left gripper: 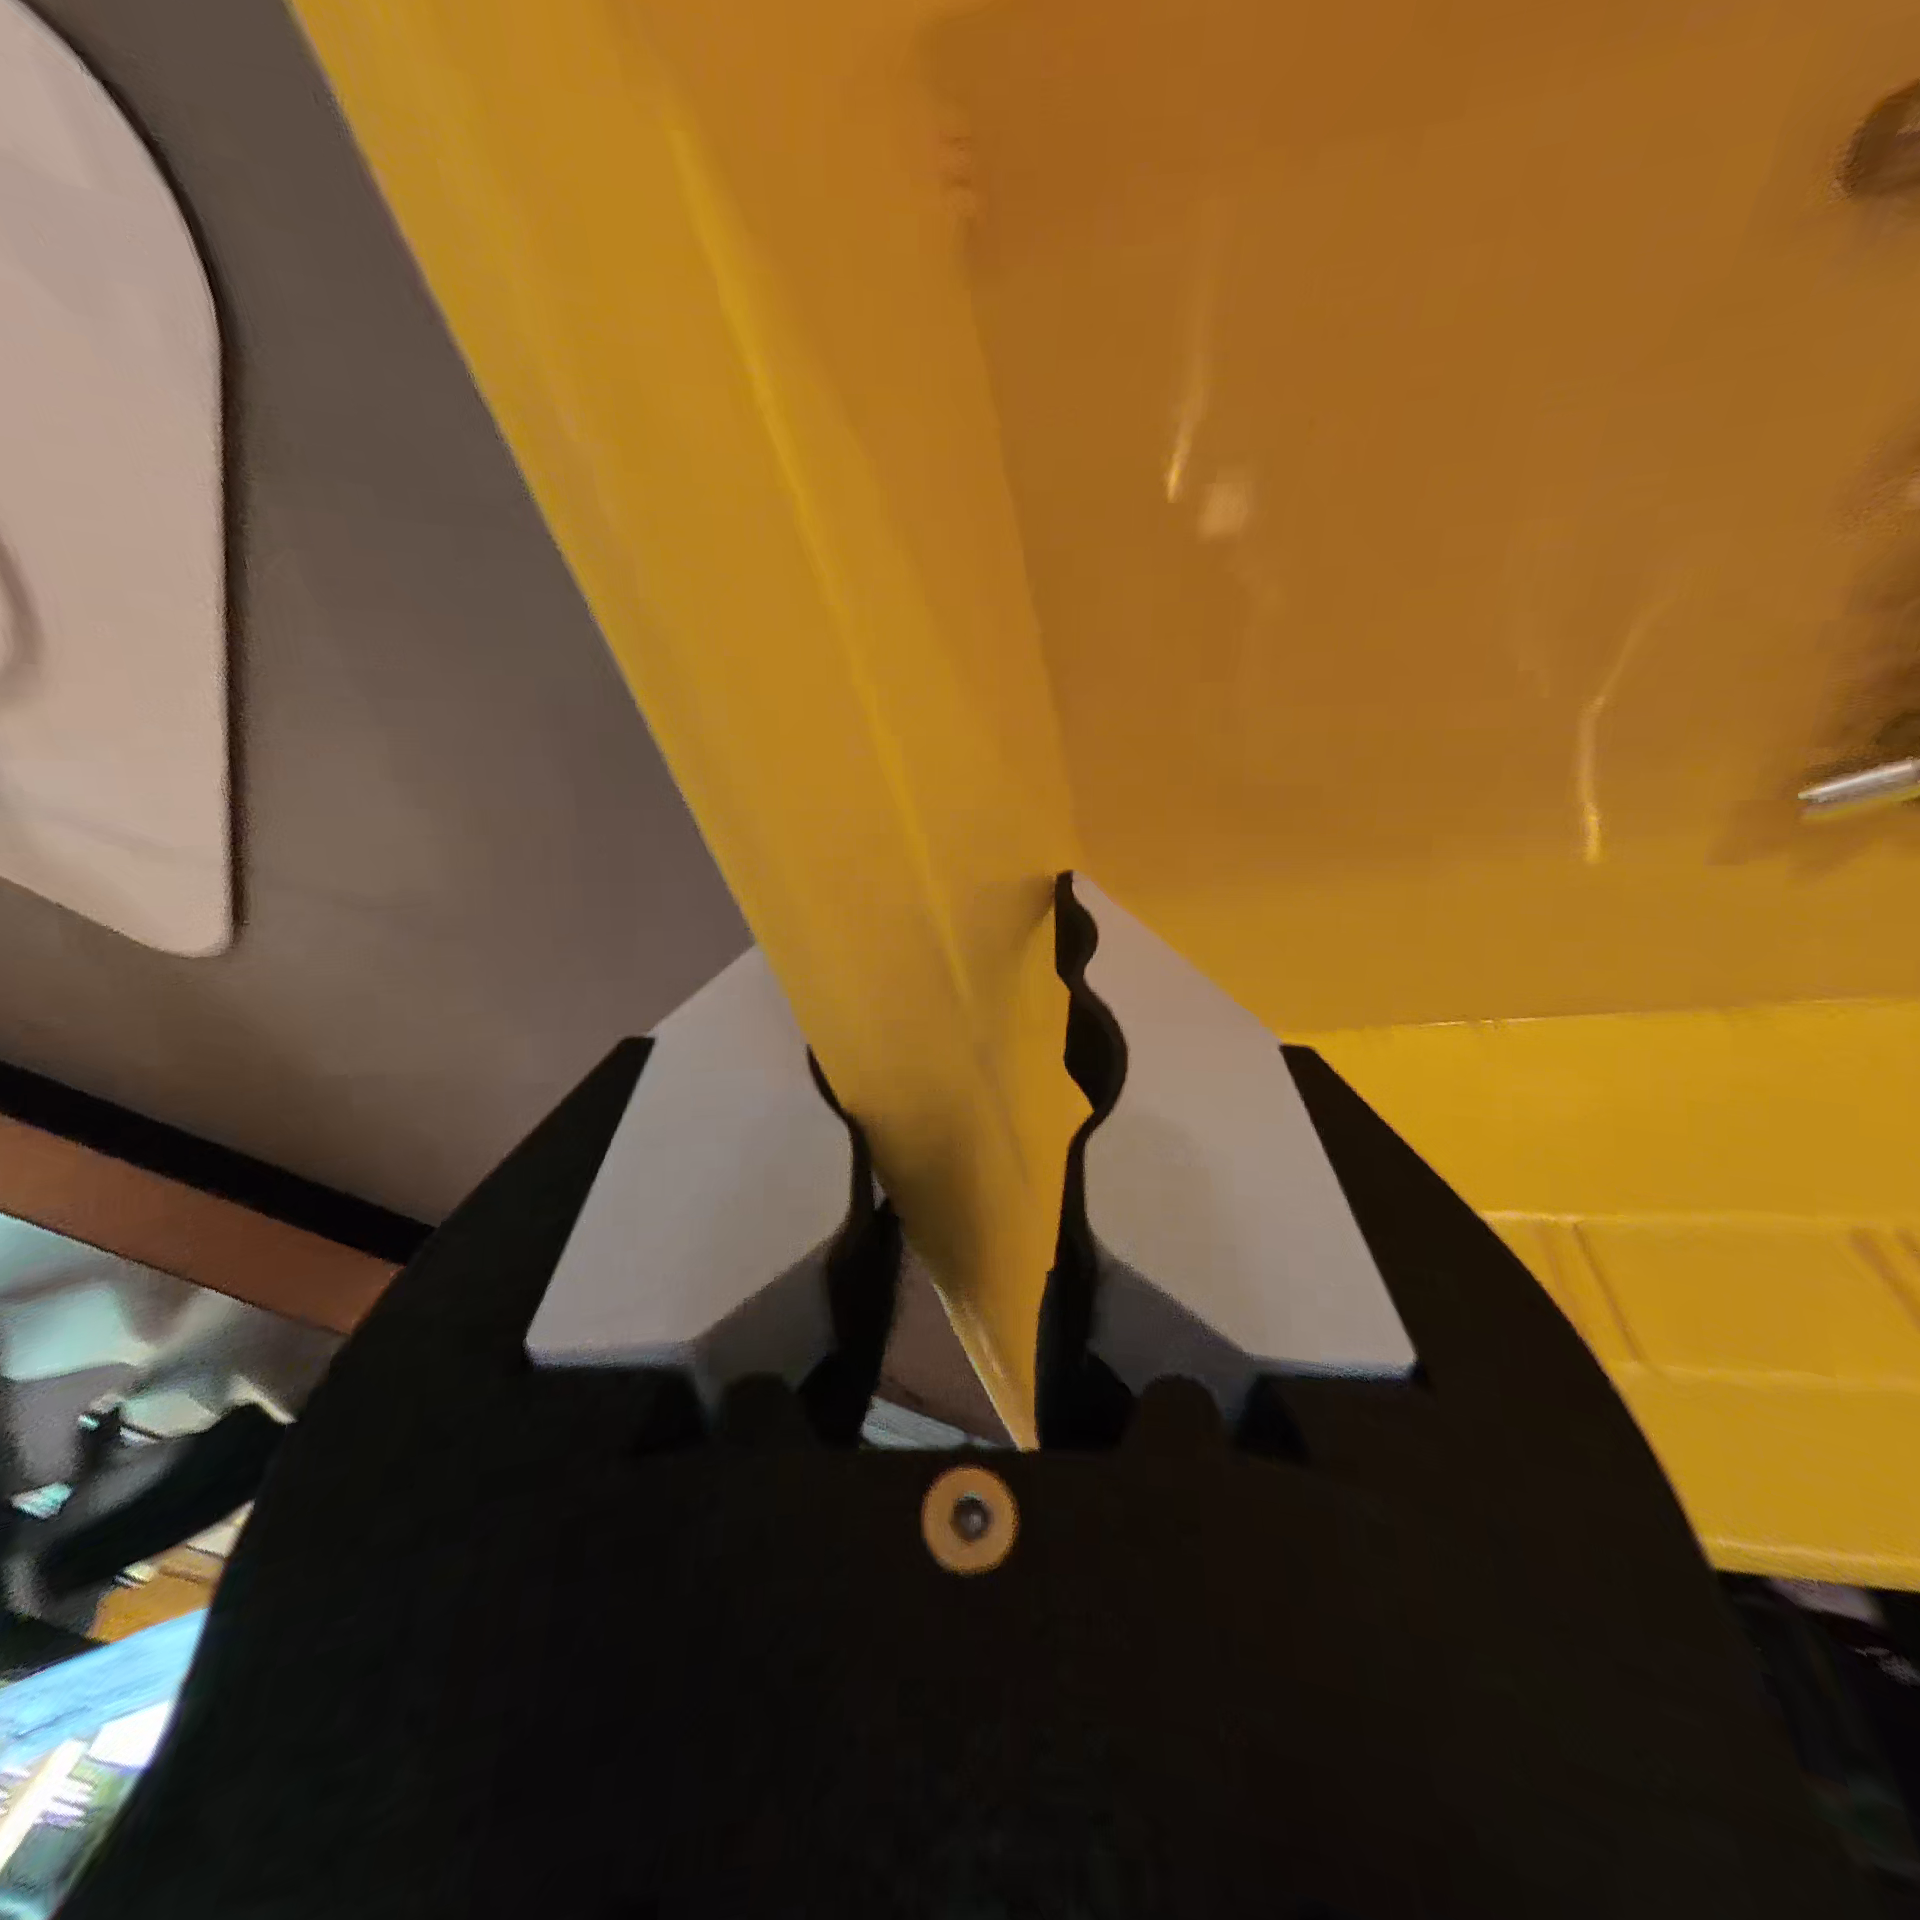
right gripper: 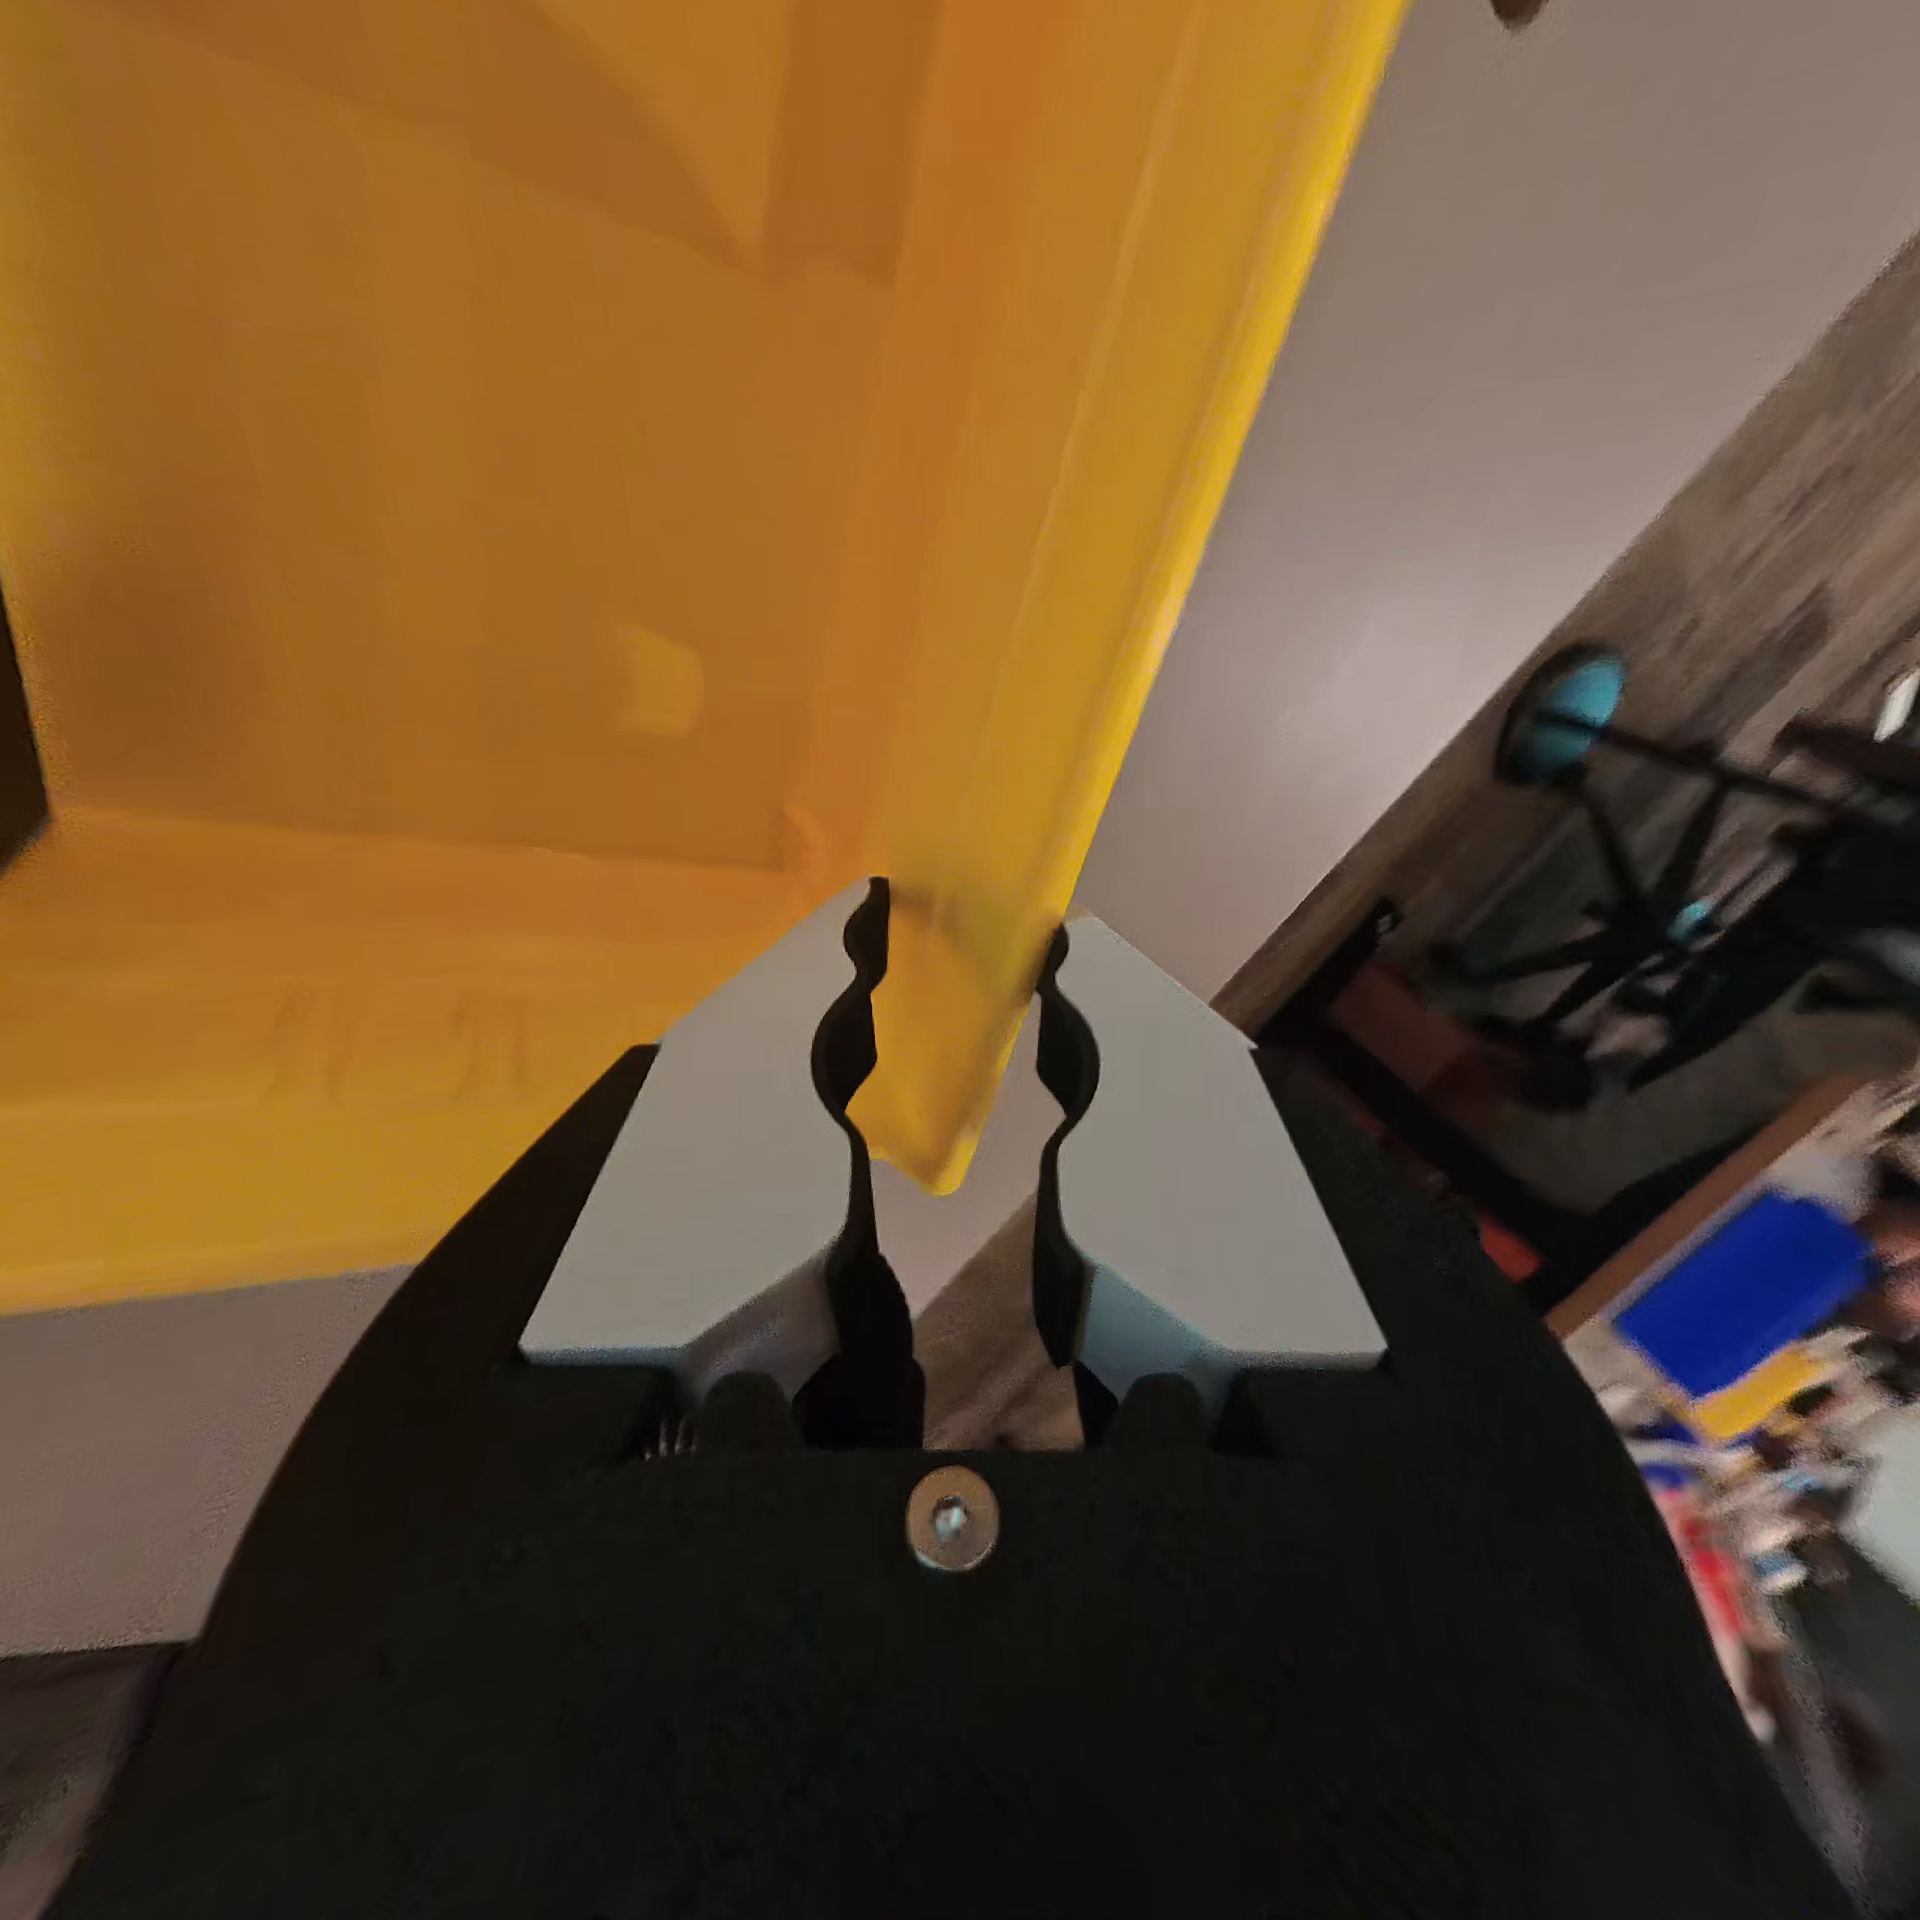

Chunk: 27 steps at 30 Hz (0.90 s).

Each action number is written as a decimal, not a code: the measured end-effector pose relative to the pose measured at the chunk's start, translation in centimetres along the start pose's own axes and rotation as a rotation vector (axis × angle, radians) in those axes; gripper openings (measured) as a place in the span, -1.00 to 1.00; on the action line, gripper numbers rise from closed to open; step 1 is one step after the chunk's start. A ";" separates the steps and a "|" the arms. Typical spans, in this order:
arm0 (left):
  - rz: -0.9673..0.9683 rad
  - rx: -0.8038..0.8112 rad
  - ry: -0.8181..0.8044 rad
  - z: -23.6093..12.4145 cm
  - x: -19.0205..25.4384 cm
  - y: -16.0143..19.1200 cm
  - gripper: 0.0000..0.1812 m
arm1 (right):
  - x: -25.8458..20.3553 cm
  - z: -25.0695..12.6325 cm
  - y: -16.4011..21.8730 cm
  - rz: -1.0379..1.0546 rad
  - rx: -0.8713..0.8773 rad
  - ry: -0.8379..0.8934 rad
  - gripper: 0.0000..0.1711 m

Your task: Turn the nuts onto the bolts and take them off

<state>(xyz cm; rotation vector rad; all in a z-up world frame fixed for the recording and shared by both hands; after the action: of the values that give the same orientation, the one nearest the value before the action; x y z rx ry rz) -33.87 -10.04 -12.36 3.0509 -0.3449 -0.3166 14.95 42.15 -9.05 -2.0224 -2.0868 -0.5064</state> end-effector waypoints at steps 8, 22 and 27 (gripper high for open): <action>0.346 0.074 -0.032 0.0 -1.1 -2.4 -0.62 | -1.5 -0.5 0.7 -0.355 0.227 -0.006 -0.67; 0.583 0.041 -0.340 0.6 -7.5 -4.6 -0.43 | 0.6 0.8 4.2 -0.771 0.064 0.133 -0.52; 0.523 0.021 -0.356 1.0 -9.4 -3.0 -0.44 | 1.8 1.4 6.3 -0.822 -0.004 0.170 -0.51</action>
<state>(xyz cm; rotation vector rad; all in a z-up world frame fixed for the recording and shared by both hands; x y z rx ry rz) -42.42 -5.00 -11.76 2.7647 -1.1335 -0.8126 21.29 44.38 -9.03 -0.9844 -2.7194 -0.7553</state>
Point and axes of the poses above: each gripper's, where its closed fingertips meet, z out along the fingers, y out of its underside, x = y × z across the jaws, the point moved 3 cm from there along -z, back along the fingers, and after that the axes turned 14 degrees about -z, right-handed, at the moved point
